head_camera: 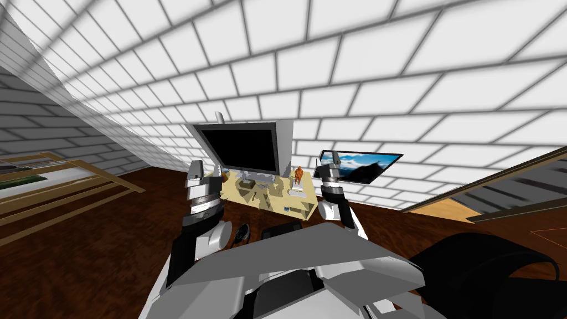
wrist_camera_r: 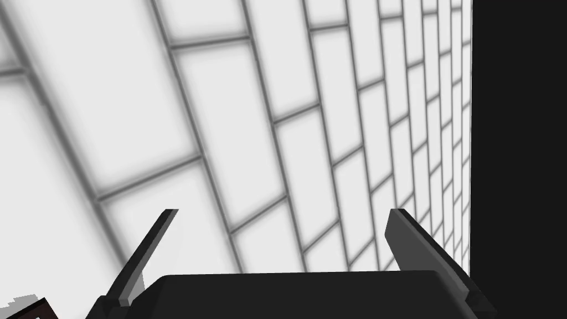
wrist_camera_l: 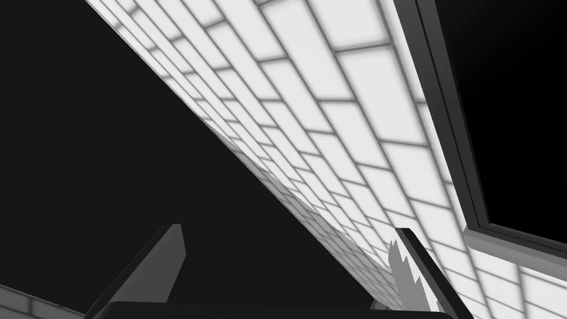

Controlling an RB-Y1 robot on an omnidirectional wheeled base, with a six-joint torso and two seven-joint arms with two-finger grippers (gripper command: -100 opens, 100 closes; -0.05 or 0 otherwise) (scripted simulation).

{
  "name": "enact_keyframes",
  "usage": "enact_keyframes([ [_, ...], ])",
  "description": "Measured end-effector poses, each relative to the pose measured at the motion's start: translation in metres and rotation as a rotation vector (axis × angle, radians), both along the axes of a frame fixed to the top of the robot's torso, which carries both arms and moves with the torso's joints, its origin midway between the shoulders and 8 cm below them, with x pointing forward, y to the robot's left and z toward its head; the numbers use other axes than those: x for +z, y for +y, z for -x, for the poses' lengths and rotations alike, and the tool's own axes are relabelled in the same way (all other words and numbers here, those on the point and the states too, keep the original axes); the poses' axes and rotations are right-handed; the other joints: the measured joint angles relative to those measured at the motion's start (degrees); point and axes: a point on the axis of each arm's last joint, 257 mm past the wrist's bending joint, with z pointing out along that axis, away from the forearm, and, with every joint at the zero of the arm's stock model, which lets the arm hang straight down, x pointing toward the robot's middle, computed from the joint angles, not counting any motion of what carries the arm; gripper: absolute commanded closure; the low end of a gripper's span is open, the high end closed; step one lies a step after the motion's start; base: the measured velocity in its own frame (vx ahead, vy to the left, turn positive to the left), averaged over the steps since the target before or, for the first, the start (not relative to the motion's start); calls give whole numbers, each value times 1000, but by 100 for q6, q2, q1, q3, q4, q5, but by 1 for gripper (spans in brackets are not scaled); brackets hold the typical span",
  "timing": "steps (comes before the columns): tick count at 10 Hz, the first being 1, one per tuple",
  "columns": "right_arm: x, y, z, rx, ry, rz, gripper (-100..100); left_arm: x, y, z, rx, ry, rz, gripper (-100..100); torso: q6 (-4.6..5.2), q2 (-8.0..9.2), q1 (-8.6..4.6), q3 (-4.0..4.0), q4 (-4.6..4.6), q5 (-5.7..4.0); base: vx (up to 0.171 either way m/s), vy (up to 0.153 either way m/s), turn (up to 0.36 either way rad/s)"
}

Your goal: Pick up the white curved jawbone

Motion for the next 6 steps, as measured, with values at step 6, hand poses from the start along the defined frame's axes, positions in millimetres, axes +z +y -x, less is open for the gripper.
enact_keyframes([
  [6,0,0,0,0,0,0,0,-36,13,-46,7,171,-71,-100,-1,7,19,4,2,5,-21,50,-68],
])
